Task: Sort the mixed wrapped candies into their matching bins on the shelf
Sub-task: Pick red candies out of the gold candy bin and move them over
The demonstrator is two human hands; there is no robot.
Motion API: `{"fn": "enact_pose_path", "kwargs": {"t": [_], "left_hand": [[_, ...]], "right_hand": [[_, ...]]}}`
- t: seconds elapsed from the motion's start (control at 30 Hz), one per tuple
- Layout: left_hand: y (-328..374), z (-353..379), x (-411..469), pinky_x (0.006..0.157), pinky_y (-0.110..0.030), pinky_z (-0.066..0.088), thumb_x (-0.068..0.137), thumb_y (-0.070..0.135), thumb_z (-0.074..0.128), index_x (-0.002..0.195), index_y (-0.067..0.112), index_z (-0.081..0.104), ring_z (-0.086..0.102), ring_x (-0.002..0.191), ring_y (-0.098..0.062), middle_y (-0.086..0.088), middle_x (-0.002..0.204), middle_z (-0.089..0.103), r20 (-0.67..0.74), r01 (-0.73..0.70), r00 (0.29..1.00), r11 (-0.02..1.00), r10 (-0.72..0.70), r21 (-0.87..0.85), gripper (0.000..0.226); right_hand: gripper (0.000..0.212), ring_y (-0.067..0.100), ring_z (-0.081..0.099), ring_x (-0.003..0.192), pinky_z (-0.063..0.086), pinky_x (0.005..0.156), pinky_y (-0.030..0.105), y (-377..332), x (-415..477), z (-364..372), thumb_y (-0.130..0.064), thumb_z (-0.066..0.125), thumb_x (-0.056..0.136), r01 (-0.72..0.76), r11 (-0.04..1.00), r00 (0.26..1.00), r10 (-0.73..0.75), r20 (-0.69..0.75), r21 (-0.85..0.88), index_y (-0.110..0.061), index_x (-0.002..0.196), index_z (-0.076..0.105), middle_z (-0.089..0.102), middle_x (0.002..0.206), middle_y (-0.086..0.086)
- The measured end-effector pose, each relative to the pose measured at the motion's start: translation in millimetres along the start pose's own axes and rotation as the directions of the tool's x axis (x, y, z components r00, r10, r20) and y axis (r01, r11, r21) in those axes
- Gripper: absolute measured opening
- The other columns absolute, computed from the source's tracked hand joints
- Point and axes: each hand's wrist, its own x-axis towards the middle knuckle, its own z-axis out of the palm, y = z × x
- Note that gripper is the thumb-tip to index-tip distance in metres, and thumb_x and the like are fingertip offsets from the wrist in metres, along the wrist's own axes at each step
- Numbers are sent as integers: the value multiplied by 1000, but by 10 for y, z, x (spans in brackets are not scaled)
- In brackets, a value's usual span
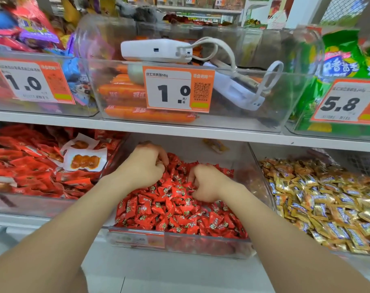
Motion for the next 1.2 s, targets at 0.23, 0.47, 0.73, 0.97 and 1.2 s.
{"fn": "enact_pose_path", "kwargs": {"t": [0.23, 0.47, 0.73, 0.97, 1.2], "left_hand": [[213, 51, 24, 58, -13, 36, 95, 6, 51, 89, 13, 72, 52, 65, -4, 12, 73, 58, 37, -80, 996, 995, 82, -60, 23], [175, 349, 136, 111, -37, 45, 93, -3, 43, 125, 23, 69, 57, 128, -19, -1, 134, 64, 283, -160, 951, 983, 127, 95, 48], [101, 271, 181, 81, -39, 58, 92, 38, 55, 79, 16, 75, 70, 84, -23, 2, 80, 72, 409, -91, 913, 971, -7, 220, 32], [137, 280, 195, 72, -39, 61, 82, 50, 74, 66, 14, 70, 68, 70, -20, 1, 66, 69, 407, -95, 913, 946, -42, 310, 39], [208, 453, 305, 99, -40, 51, 85, 26, 65, 110, 31, 67, 58, 117, -22, 4, 118, 63, 264, -194, 957, 937, 117, 290, 25]], "right_hand": [[34, 10, 66, 65, 53, 59, 21, 117, -204, -373, -13, 91, 79, -225, 939, 965, 177, 196, 260, -19, 108, 74, 75, 87, -1], [28, 10, 77, 85, 63, 75, 23, 147, -245, -435, 5, 66, 93, -251, 928, 958, 197, 208, 277, -15, 109, 79, 77, 100, 5], [8, 20, 70, 87, 58, 70, 27, 257, 5, -380, -14, 64, 94, -244, 970, 968, 244, -54, 11, -12, 95, 71, 72, 94, 4], [25, 15, 70, 84, 56, 75, 24, 133, 32, -195, -9, 88, 78, -107, 994, 987, 110, 116, -33, -17, 100, 81, 78, 98, -3], [32, 20, 69, 79, 62, 75, 31, 106, 105, -97, -18, 93, 70, -159, 982, 965, 177, 195, -104, -11, 95, 74, 75, 91, 4]]}}
